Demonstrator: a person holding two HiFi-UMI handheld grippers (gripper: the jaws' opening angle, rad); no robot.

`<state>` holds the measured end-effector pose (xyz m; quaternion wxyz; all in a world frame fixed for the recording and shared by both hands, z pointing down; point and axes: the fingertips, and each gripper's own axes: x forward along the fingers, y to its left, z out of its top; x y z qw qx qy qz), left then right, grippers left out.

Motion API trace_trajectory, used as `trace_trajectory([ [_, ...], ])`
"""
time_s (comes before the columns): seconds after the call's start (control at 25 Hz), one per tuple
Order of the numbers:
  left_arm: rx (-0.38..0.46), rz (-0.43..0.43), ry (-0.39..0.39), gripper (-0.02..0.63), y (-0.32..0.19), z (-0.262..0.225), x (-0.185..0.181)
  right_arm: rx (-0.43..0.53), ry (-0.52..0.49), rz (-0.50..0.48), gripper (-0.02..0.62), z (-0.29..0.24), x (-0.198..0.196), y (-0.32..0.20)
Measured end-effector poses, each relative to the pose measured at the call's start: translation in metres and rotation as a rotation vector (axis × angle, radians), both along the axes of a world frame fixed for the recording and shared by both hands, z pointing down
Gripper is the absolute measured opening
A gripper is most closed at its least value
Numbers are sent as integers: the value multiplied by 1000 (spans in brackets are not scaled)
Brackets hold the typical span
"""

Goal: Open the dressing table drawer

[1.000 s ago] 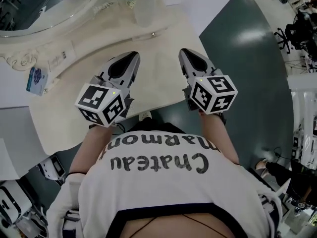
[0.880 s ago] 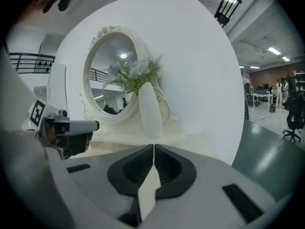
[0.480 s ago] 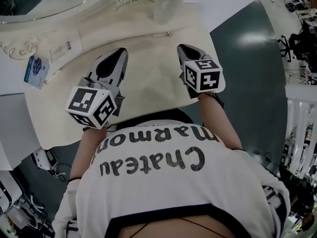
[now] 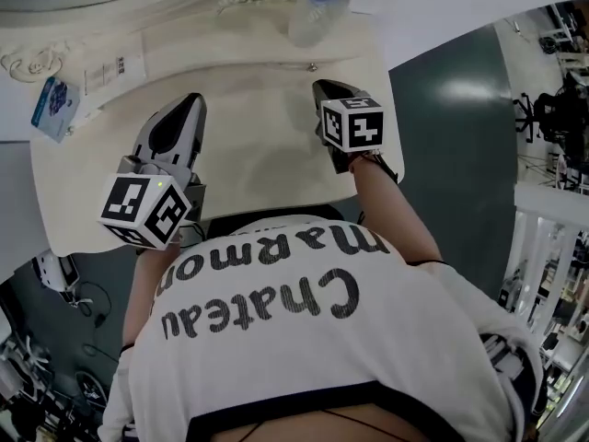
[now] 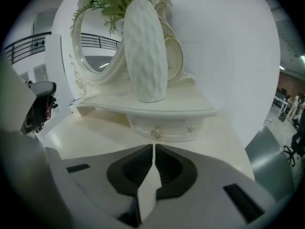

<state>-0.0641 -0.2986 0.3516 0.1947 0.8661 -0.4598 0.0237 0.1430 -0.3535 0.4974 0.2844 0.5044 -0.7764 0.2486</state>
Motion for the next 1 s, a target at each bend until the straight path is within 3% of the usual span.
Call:
trace_trajectory([
  [0.24, -5, -52, -8, 23, 0, 0, -1, -8, -12, -49, 37, 3, -4, -11],
  [0.28, -3, -58, -12, 23, 0, -1, 0, -7, -12, -55, 60, 2, -5, -13],
  [0.36, 3, -72, -16, 23, 0, -4, 0, -16, -18, -62, 202, 3, -6, -16],
  [0.52, 8, -93, -25, 23, 0, -8, -2, -27, -50, -41, 202, 4, -5, -22],
  [0.8, 4, -126, -35, 23, 1, -8, -8, -63, -196, 95, 163, 3, -3, -34],
  [1.0, -2, -127, -37, 23, 1, -5, -8, -57, -194, 120, 126, 6, -4, -37],
])
